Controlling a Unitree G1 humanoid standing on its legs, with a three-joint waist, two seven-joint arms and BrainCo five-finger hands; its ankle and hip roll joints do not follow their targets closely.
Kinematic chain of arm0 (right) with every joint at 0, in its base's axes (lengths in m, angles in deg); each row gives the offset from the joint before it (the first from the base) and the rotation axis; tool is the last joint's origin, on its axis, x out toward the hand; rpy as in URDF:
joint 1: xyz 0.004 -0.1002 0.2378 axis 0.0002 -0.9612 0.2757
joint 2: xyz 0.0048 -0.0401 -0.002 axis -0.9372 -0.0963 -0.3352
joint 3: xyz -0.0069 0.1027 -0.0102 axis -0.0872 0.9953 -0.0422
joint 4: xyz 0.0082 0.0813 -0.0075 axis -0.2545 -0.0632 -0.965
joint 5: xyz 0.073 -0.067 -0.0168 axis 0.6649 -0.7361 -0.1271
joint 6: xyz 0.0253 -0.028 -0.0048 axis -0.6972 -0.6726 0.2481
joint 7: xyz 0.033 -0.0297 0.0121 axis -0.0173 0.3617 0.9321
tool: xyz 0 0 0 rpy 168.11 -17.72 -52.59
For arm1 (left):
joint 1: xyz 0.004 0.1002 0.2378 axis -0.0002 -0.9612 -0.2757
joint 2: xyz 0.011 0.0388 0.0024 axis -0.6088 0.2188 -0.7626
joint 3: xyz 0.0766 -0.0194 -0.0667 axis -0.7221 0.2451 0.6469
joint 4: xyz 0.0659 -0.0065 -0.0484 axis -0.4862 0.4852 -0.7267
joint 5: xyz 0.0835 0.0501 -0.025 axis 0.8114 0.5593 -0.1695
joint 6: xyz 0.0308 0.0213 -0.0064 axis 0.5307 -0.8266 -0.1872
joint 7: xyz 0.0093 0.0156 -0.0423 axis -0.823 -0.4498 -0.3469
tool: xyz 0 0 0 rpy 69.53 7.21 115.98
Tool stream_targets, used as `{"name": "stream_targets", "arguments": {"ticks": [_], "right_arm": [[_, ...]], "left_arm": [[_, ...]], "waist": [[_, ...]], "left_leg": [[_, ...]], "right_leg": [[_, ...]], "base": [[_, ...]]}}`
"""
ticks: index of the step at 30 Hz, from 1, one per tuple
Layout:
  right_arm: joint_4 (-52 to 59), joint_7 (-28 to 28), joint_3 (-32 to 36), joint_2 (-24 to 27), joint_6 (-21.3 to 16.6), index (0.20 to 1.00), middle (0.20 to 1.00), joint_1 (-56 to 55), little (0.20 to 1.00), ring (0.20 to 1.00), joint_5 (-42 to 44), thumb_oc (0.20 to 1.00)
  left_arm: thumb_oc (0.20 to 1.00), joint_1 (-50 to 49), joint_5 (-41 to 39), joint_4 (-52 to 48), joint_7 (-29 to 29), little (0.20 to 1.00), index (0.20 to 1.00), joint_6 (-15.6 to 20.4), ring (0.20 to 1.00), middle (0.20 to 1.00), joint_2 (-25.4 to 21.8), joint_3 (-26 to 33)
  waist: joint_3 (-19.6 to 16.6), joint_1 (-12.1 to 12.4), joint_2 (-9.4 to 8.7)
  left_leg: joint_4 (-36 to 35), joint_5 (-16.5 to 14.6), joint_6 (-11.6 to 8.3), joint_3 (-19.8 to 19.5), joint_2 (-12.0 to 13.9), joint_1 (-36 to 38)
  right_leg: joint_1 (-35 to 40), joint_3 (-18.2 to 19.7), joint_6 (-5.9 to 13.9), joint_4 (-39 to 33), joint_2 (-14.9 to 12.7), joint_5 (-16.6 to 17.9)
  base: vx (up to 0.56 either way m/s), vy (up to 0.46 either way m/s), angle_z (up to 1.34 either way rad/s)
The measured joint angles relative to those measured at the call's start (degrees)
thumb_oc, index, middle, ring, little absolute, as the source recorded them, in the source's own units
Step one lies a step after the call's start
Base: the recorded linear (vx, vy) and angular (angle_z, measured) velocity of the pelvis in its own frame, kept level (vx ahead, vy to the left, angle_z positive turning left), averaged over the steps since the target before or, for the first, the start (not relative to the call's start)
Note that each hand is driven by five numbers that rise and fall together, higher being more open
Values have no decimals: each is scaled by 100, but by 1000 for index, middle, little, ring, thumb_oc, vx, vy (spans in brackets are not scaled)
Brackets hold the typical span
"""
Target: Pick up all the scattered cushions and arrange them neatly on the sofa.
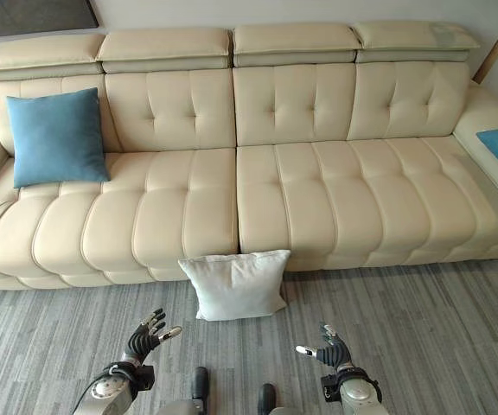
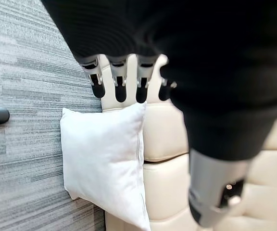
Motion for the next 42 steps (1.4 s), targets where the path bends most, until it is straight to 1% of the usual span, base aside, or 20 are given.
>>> {"name": "stream_targets", "arguments": {"ticks": [5,10,12,13,16,17,18,21,23,24,26,27,29,31,33,34,36,39,40,42], "right_arm": [[17,-32,10,-138,21,1000,1000,-81,1000,1000,-9,1000],[-21,-92,5,-235,33,1000,1000,50,1000,1000,-112,1000],[-8,-89,12,-248,47,1000,1000,128,1000,1000,-110,1000],[34,-91,13,-271,78,1000,1000,49,1000,1000,-108,1000],[41,-127,-16,-358,118,1000,1000,-16,1000,1000,-110,1000],[89,-128,-10,-368,119,1000,1000,6,1000,1000,-109,1000],[88,-124,-4,-368,124,1000,1000,3,1000,1000,-109,1000],[82,-123,-2,-368,134,1000,1000,-55,1000,1000,-109,1000],[34,-125,6,-384,137,1000,1000,-137,1000,1000,-108,1000],[-60,-117,19,-363,135,1000,1000,-197,1000,1000,-106,1000],[-137,-110,23,-272,133,1000,1000,-229,1000,1000,-98,1000],[-136,-105,16,-250,132,1000,1000,-188,1000,1000,-96,1000],[-124,-102,5,-234,119,1000,1000,4,1000,1000,-94,1000],[-110,-69,4,-114,64,1000,1000,223,1000,1000,-89,1000],[-117,-11,15,2,39,1000,1000,270,1000,1000,-85,1000],[-124,0,8,66,9,1000,1000,265,1000,1000,-68,1000],[-109,-14,0,61,7,1000,1000,197,1000,1000,0,1000],[-102,-8,10,143,9,1000,1000,35,1000,1000,-3,1000],[-137,-13,-4,152,43,1000,1000,-8,1000,1000,-5,1000],[-150,-13,-9,79,63,1000,1000,-4,1000,1000,-12,1000]], "left_arm": [[1000,-177,18,5,-34,1000,1000,-28,1000,1000,-163,63],[1000,-168,146,14,-7,1000,1000,-45,1000,1000,-416,59],[1000,-154,242,22,15,1000,1000,-52,1000,1000,-501,56],[1000,-170,242,16,17,1000,1000,-56,1000,1000,-509,60],[1000,-162,240,-1,14,1000,1000,-46,1000,1000,-542,73],[1000,-133,238,16,16,1000,1000,-58,1000,1000,-545,64],[1000,-148,238,17,17,1000,1000,-58,1000,1000,-542,60],[1000,-87,210,11,-3,1000,1000,-59,1000,1000,-463,114],[1000,-116,208,-131,16,1000,1000,-50,1000,1000,-455,122],[1000,-214,205,-225,17,1000,1000,-49,1000,1000,-415,87],[1000,-190,120,-271,22,1000,1000,-46,1000,1000,-273,54],[1000,-153,53,-347,22,1000,1000,-37,1000,1000,-239,55],[1000,-81,-8,-352,20,1000,1000,-31,1000,1000,-239,66],[1000,-69,-10,-349,33,1000,1000,-24,1000,1000,-214,47],[1000,36,-10,-361,46,1000,1000,-19,1000,1000,-219,33],[1000,63,-8,-287,59,1000,1000,-30,1000,1000,-231,-2],[1000,-109,-5,-81,58,1000,1000,-43,1000,1000,-240,34],[1000,-203,12,191,68,1000,1000,-55,1000,1000,-213,22],[1000,-75,17,471,65,1000,1000,-51,1000,1000,-191,24],[1000,-5,20,682,62,1000,1000,-68,1000,1000,-200,25]], "waist": [[57,143,-151],[79,120,-315],[185,109,-309],[169,60,-311],[135,103,-372],[128,66,-438],[107,49,-504],[71,-51,-500],[32,-174,-599],[-30,-188,-494],[-160,-216,-213],[-184,-186,-154],[-125,-121,-248],[-79,-113,-310],[4,-118,-318],[83,-72,-385],[168,-2,-277],[210,-82,-198],[216,-113,-193],[231,-129,-239]], "left_leg": [[-396,-89,463,402,-529,483],[-396,-217,703,612,-548,620],[-396,-367,833,647,-514,766],[-399,-407,867,642,-490,898],[-432,-570,802,738,-501,997],[-421,-598,772,751,-517,1004],[-399,-503,780,776,-518,1047],[-400,-759,636,690,-504,1128],[-398,-823,517,533,-515,1407],[-398,-929,412,431,-409,1598],[-379,-1036,281,289,-114,1670],[-189,-1065,232,280,-7,1618],[759,-1135,138,267,4,1205],[1218,-1278,-71,110,33,905],[762,-1235,-116,106,23,589],[367,-1010,-128,180,4,191],[140,-579,-14,308,111,-27],[-107,-399,48,318,93,181],[-318,-46,134,371,70,180],[-394,55,153,463,1,188]], "right_leg": [[85,439,559,90,-539,22],[-660,589,885,1728,-613,-440],[-1276,610,955,3080,-629,-439],[-1606,505,1046,3603,-736,-700],[-1799,213,902,2613,-825,-737],[-1902,148,906,1882,-797,-603],[-1922,85,841,1706,-798,-458],[-1957,74,811,1029,-710,-14],[-1575,59,658,689,-710,233],[-1336,52,514,576,-604,712],[-1135,-52,373,419,-313,828],[-935,-101,255,124,-173,917],[-788,-81,-47,12,-156,1009],[-666,-95,-181,10,-149,862],[-490,-238,-178,7,-127,633],[-427,-304,-216,-29,-102,383],[-389,-189,-213,-29,86,317],[-342,-153,-55,-16,112,375],[-444,-73,-33,8,109,432],[-491,-29,38,7,34,459]], "base": [[258,262,-27],[93,133,-20],[181,52,-18],[225,12,-1],[189,-53,-13],[224,-112,0],[306,-172,6],[230,-139,15],[316,-196,44],[215,-163,29],[215,-174,33],[144,-122,16],[121,-68,-3],[170,-13,7],[138,13,33],[154,98,14],[168,131,-36],[37,106,-23],[29,62,-15],[27,49,-14]]}}
